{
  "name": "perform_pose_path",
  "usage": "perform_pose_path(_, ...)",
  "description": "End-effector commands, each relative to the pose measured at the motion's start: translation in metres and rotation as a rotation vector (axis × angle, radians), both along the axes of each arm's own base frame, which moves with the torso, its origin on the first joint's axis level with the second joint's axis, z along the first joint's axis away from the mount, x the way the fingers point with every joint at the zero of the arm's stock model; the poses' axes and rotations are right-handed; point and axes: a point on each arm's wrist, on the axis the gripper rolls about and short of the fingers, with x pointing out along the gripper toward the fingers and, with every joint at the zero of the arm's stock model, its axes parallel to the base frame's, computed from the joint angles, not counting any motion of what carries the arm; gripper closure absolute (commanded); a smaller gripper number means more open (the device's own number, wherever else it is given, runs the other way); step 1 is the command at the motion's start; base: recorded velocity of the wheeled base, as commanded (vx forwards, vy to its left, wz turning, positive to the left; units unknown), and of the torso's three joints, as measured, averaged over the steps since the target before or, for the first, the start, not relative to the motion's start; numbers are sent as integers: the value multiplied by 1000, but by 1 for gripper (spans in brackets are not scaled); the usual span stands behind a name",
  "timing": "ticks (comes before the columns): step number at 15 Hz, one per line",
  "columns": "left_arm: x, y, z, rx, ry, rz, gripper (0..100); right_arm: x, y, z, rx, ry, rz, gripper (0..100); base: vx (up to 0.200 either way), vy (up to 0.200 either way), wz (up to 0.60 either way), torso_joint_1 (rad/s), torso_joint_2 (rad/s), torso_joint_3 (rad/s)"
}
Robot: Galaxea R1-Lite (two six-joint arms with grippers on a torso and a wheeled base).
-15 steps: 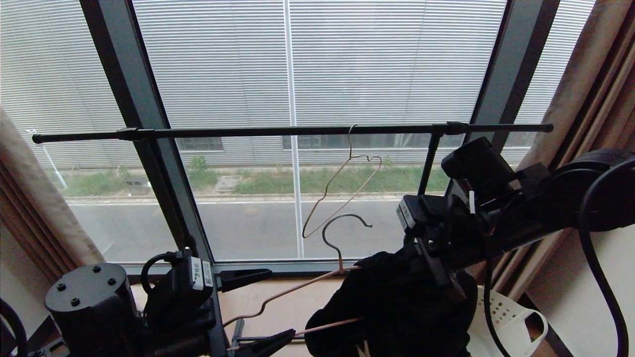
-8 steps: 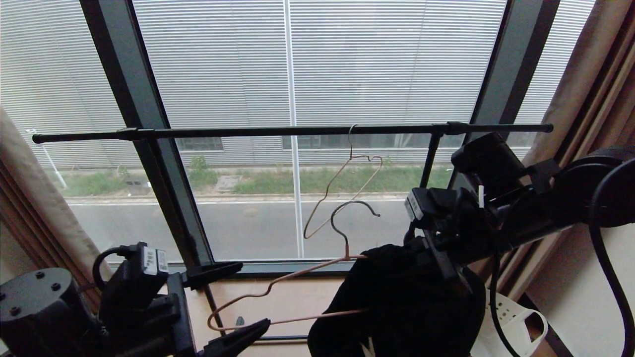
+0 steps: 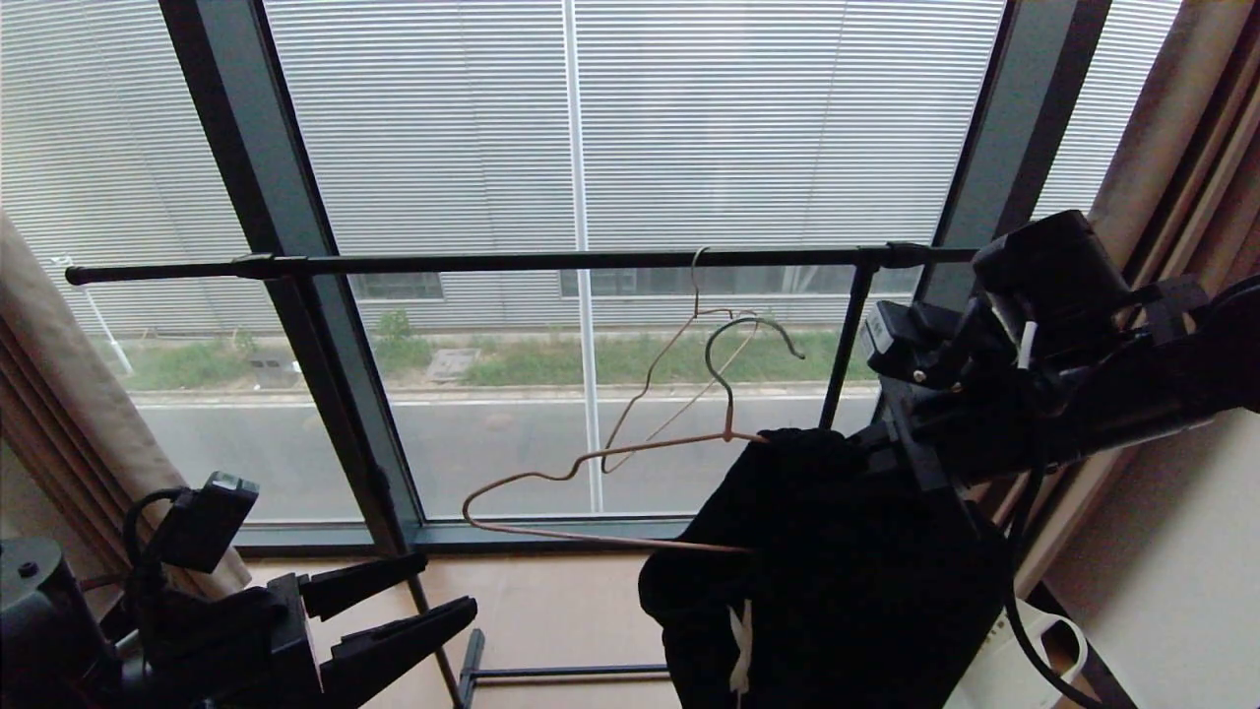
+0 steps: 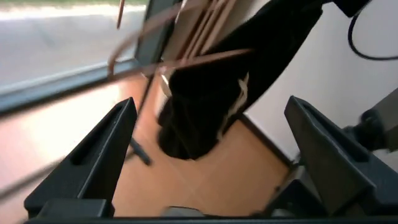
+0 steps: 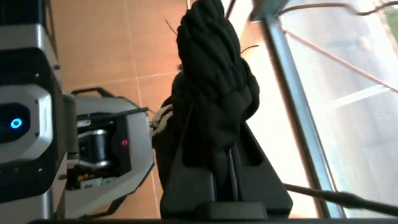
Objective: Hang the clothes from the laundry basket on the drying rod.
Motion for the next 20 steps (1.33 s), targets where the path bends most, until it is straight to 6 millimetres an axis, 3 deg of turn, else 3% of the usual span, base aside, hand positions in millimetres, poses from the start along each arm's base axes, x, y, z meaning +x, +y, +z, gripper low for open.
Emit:
perform_pose_path(1, 11, -9, -21, -10, 164, -15, 0, -4, -3, 13, 33, -48, -15, 100, 0, 0, 0, 0, 0, 0)
perform_pose_path(5, 29, -23, -40, -125, 305, -14, 0, -2, -7, 14, 86, -41, -16, 100, 0, 0, 0, 0, 0, 0)
perform_pose_path(6, 33, -24, -53, -135, 406, 7, 0, -2, -9, 13, 112, -26, 5, 100, 0, 0, 0, 0, 0, 0)
perform_pose_path(14, 60, -34, -60, -187, 440, 11, 0, -18, -18, 15, 189, 3, 71, 100, 0, 0, 0, 0, 0, 0)
perform_pose_path(20, 76, -53, -71, -188, 455, -58, 0, -33, -8, 17, 194, 1, 130, 100, 0, 0, 0, 0, 0, 0)
